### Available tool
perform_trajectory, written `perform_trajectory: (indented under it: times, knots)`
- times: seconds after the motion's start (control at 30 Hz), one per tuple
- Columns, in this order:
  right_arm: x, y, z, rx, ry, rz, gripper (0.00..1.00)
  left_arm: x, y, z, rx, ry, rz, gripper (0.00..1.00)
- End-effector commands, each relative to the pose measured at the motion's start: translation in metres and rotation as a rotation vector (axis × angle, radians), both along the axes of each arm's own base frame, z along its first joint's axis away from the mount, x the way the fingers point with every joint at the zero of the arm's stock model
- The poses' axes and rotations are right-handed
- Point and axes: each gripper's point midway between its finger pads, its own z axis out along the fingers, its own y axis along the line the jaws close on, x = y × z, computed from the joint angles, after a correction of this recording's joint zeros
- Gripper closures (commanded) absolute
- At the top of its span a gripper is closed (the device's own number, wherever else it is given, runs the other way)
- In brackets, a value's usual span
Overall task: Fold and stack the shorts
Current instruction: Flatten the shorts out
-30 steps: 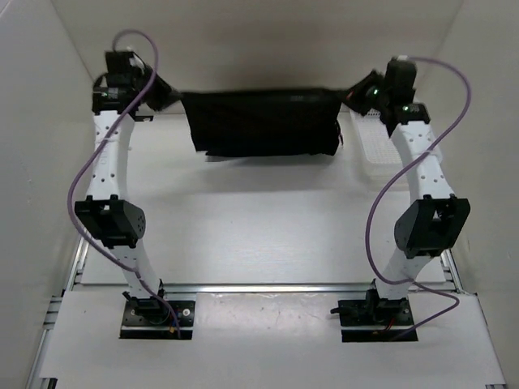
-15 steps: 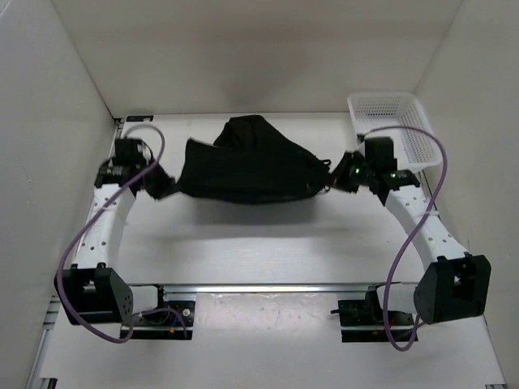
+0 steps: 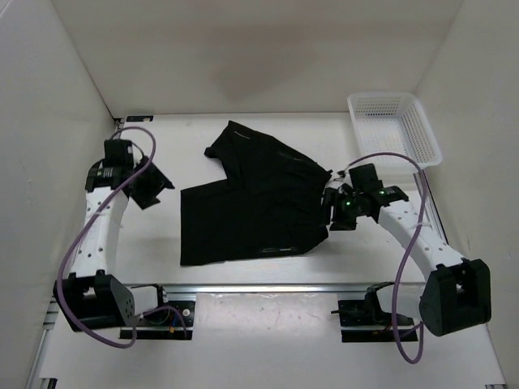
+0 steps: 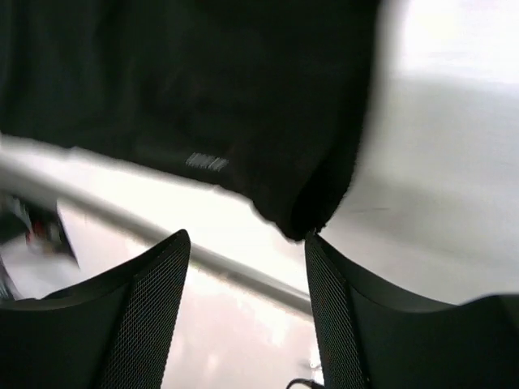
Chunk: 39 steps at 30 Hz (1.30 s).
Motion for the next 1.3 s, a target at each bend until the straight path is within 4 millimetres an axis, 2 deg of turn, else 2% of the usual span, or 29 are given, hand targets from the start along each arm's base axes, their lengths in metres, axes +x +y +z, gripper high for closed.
perform_trajectory:
  times: [0.0, 0.07, 0.13, 0.17, 0.2, 0.23, 0.27, 0.33, 0.37, 0.4, 0.43, 0.47, 0.5, 0.53, 0.57, 0.6, 0.63, 0.67, 0.7, 0.73, 0.77, 0.8, 0.83, 0.87, 0.9, 1.1, 1.13, 1.2, 1.27]
  knots:
    - [0.033, -0.033, 0.014, -0.046, -0.047, -0.191, 0.36, 0.029, -0.021, 0.022, 0.086, -0.073, -0.21, 0.32]
    - [0.06, -0.041, 0.018, -0.055, -0.07, -0.288, 0.39, 0.036, -0.047, 0.025, 0.098, -0.061, -0.323, 0.38]
    - [0.084, -0.04, 0.018, -0.067, -0.075, -0.327, 0.4, 0.041, -0.067, 0.008, 0.107, 0.005, -0.387, 0.42]
    - [0.096, -0.041, 0.019, -0.073, -0.076, -0.355, 0.4, 0.037, -0.091, 0.005, 0.112, 0.01, -0.468, 0.44]
    - [0.105, -0.041, 0.006, -0.098, -0.04, -0.359, 0.4, 0.037, -0.101, 0.003, 0.118, 0.015, -0.489, 0.45]
    - [0.115, -0.042, 0.005, -0.118, -0.042, -0.37, 0.41, 0.036, -0.111, -0.006, 0.123, 0.044, -0.509, 0.45]
    - [0.134, -0.038, 0.017, -0.118, -0.081, -0.372, 0.41, 0.036, -0.119, -0.01, 0.133, 0.045, -0.532, 0.45]
    - [0.154, -0.045, 0.0, -0.189, -0.054, -0.4, 0.41, 0.036, -0.131, -0.023, 0.123, 0.074, -0.542, 0.45]
    - [0.175, -0.045, 0.012, -0.193, -0.098, -0.416, 0.41, 0.042, -0.137, -0.027, 0.123, 0.064, -0.55, 0.45]
    - [0.184, -0.048, -0.005, -0.236, -0.061, -0.424, 0.41, 0.046, -0.138, -0.032, 0.124, 0.076, -0.551, 0.43]
    - [0.189, -0.051, -0.009, -0.267, -0.048, -0.434, 0.4, 0.063, -0.138, -0.022, 0.148, 0.042, -0.534, 0.41]
    - [0.207, -0.051, 0.0, -0.272, -0.077, -0.446, 0.38, 0.078, -0.137, -0.036, 0.162, 0.075, -0.52, 0.38]
    - [0.215, -0.055, -0.016, -0.319, -0.049, -0.457, 0.38, 0.088, -0.138, -0.038, 0.174, 0.085, -0.514, 0.34]
    - [0.221, -0.056, -0.019, -0.335, -0.049, -0.449, 0.37, 0.099, -0.137, -0.039, 0.178, 0.089, -0.512, 0.34]
    - [0.224, -0.055, -0.022, -0.341, -0.036, -0.447, 0.37, 0.127, -0.138, -0.038, 0.203, 0.073, -0.497, 0.33]
    - [0.237, -0.055, -0.027, -0.354, -0.038, -0.452, 0.37, 0.135, -0.138, -0.042, 0.215, 0.091, -0.493, 0.33]
    - [0.242, -0.054, -0.029, -0.356, -0.034, -0.452, 0.37, 0.147, -0.134, -0.044, 0.224, 0.096, -0.477, 0.33]
    - [0.244, -0.056, -0.032, -0.372, -0.028, -0.445, 0.37, 0.171, -0.134, -0.05, 0.223, 0.091, -0.461, 0.33]
    - [0.252, -0.054, -0.038, -0.373, -0.026, -0.445, 0.37, 0.18, -0.139, -0.054, 0.214, 0.095, -0.467, 0.34]
    - [0.255, -0.053, -0.04, -0.376, -0.021, -0.444, 0.37, 0.198, -0.137, -0.042, 0.207, 0.064, -0.442, 0.35]
    - [0.255, -0.053, -0.043, -0.381, -0.01, -0.442, 0.37, 0.204, -0.139, -0.048, 0.207, 0.074, -0.443, 0.35]
    - [0.259, -0.048, -0.047, -0.382, -0.009, -0.432, 0.37, 0.214, -0.134, -0.075, 0.214, 0.124, -0.424, 0.35]
    - [0.261, -0.047, -0.049, -0.382, -0.009, -0.432, 0.37, 0.22, -0.136, -0.08, 0.214, 0.126, -0.424, 0.35]
    - [0.26, -0.048, -0.055, -0.388, 0.003, -0.429, 0.37, 0.234, -0.139, -0.072, 0.212, 0.083, -0.42, 0.35]
    - [0.264, -0.047, -0.05, -0.381, -0.01, -0.432, 0.37, 0.237, -0.142, -0.088, 0.199, 0.108, -0.419, 0.34]
    - [0.273, -0.045, -0.06, -0.395, 0.0, -0.412, 0.37, 0.254, -0.159, -0.11, 0.13, 0.086, -0.426, 0.34]
    - [0.272, -0.044, -0.066, -0.391, 0.014, -0.406, 0.37, 0.254, -0.161, -0.116, 0.121, 0.094, -0.431, 0.37]
    - [0.274, -0.043, -0.069, -0.393, 0.017, -0.405, 0.38, 0.256, -0.168, -0.117, 0.121, 0.083, -0.442, 0.54]
    - [0.275, -0.041, -0.076, -0.388, 0.027, -0.389, 0.42, 0.255, -0.17, -0.117, 0.111, 0.083, -0.447, 0.82]
